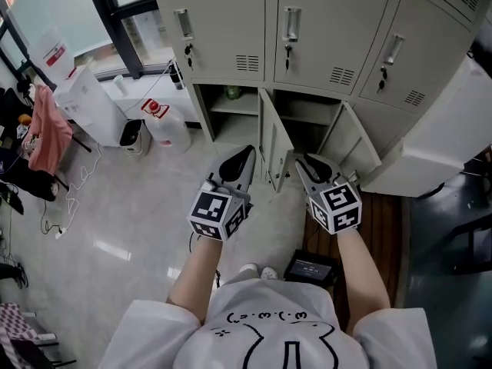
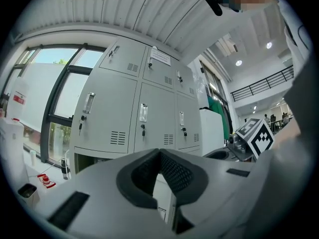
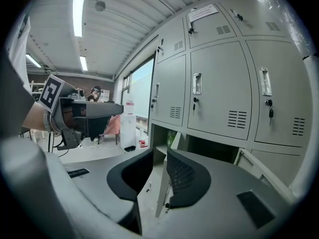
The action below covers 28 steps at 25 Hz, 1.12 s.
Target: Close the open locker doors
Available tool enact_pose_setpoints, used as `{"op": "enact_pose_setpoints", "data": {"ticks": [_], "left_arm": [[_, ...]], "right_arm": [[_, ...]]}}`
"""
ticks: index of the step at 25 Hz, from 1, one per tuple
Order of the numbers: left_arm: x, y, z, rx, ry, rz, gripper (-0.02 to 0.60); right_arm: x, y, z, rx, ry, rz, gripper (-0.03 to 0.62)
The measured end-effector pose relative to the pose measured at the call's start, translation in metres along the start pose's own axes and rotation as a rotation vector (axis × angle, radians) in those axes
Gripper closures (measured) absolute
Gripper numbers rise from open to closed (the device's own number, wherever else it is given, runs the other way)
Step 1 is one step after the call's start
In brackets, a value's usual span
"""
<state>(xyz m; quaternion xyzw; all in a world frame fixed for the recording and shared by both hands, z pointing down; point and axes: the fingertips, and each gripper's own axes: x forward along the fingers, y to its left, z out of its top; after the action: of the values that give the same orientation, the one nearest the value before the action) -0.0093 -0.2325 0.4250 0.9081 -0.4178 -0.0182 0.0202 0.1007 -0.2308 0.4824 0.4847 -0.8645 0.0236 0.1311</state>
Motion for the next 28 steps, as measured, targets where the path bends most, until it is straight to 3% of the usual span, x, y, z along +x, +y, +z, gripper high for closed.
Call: {"op": "enact_pose_setpoints", "data": {"ticks": [16,28], "left_arm": [[0.025,0.008,-0.019,0.013,0.034,-0.023,0.561],[0.033,0.029,-0.022,0.016,0.053,-0.080,0.561]], "right_arm": [[0.056,-0.022,-0.051,-0.016,0.148,0.053,0.516],[0.067,-0.011,-0.056,-0.020,0.180,0.052,0.519]]}}
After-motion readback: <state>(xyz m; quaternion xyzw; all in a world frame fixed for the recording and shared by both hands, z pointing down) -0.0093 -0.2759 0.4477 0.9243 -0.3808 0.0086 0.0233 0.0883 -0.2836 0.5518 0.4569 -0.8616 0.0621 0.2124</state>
